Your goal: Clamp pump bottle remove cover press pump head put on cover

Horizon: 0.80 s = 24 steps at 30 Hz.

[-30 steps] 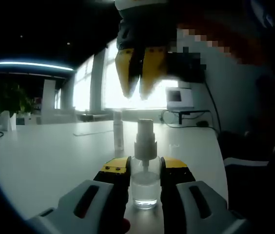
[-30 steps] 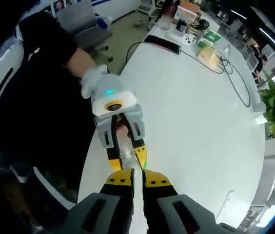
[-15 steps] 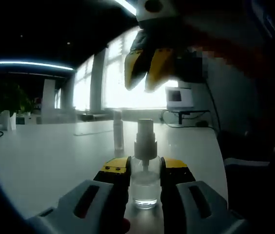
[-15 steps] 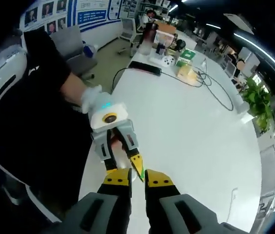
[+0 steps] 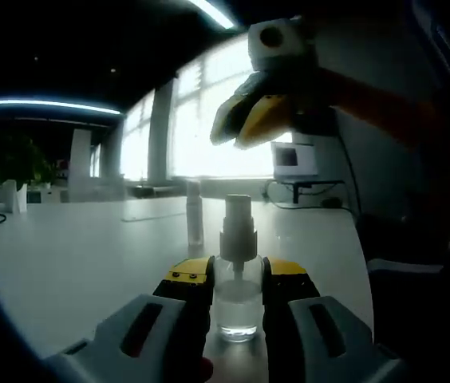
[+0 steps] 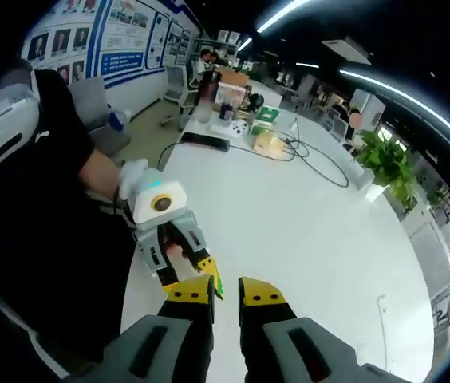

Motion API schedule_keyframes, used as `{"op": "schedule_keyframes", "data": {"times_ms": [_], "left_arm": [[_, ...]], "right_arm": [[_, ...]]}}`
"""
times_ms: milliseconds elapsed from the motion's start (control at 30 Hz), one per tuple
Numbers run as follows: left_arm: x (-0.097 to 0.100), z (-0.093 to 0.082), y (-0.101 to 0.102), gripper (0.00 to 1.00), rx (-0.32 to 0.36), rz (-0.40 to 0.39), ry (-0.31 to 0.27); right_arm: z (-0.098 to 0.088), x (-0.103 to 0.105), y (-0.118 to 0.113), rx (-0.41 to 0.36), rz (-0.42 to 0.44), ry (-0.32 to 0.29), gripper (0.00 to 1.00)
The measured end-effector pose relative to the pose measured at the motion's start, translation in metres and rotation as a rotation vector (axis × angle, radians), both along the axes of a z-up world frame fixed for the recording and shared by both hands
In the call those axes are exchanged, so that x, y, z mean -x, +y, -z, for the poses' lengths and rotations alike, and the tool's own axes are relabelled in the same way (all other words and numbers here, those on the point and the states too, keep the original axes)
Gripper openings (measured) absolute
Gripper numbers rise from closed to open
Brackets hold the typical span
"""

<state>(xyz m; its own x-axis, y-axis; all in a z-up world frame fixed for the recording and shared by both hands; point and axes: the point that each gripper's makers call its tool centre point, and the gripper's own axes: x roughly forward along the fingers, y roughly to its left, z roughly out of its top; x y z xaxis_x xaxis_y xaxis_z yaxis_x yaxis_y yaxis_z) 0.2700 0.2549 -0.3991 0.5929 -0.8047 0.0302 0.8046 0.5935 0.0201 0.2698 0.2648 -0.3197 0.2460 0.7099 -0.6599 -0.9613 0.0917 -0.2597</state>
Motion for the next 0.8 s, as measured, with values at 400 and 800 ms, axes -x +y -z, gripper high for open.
{"op": "schedule_keyframes", "data": {"times_ms": [400,800], "left_arm": [[0.0,0.0,0.0,0.15,0.003,0.002,0.006],[-0.008,0.001,0.005,0.15,0.014,-0.038,0.025]], "right_arm": [[-0.021,-0.011,0.001,-0.256,0.103,-0.042,0.08],[-0.025,-0.033,-0.024,-0.404,0.171,-0.06,0.08]]}}
